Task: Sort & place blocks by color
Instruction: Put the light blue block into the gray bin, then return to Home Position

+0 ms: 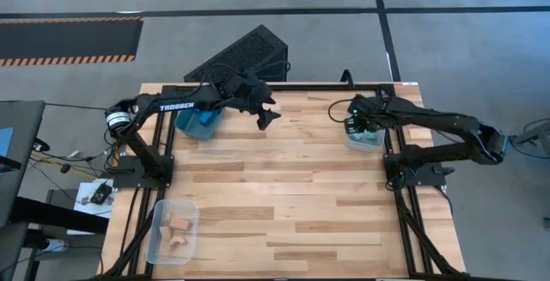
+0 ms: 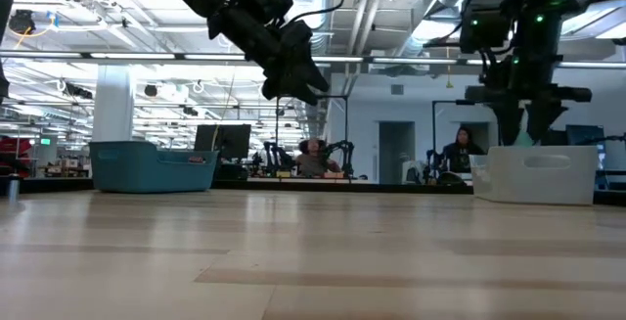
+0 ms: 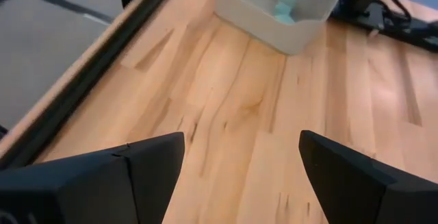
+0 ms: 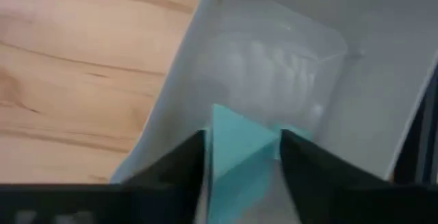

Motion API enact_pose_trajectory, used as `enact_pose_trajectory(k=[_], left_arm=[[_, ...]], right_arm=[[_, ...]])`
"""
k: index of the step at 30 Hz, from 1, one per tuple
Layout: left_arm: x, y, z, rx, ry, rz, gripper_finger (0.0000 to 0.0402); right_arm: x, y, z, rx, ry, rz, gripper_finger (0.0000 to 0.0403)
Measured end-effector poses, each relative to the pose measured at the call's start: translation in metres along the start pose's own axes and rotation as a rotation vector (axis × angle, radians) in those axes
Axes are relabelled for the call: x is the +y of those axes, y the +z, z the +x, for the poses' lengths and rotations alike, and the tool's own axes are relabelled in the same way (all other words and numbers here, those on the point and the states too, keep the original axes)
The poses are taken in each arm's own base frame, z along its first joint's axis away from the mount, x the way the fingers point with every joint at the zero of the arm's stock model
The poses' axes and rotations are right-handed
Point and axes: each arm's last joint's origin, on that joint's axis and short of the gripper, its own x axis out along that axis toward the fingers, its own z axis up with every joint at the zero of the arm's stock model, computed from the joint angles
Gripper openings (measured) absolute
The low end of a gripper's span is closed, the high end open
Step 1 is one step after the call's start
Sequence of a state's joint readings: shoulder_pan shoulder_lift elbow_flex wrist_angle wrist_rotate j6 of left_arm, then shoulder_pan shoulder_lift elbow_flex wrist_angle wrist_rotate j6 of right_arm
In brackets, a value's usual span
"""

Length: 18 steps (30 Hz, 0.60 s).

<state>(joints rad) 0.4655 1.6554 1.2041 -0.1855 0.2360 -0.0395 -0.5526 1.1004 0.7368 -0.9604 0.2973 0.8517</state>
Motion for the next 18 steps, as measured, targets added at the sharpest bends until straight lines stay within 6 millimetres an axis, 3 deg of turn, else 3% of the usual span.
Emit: enact_pose_trajectory(k=[4,8,13,18], left_arm=[[-0.002,-0.004,-0.001,0.046,0.013,-0.015,0.0279],[-0.006,-0.001,-0.016,0.044,0.012,0.027,0.0265],[-0.014,0.007,-0.041,-0.058,-0.018,0.102,0.0206],[-0.021,-0.006,-0.064,-0.216,-0.078,0.131,0.0130]], right_arm=[[0.007,-0.001,0.000,-0.030,0.016,-0.033,0.0292],[0.019,-0.010,-0.017,-0.121,0.171,-0.067,0.0323],[0.044,-0.025,-0.050,-0.291,0.488,-0.092,0.0289],[0.072,-0.049,-0.079,-0.407,0.763,-0.169,0.0212]])
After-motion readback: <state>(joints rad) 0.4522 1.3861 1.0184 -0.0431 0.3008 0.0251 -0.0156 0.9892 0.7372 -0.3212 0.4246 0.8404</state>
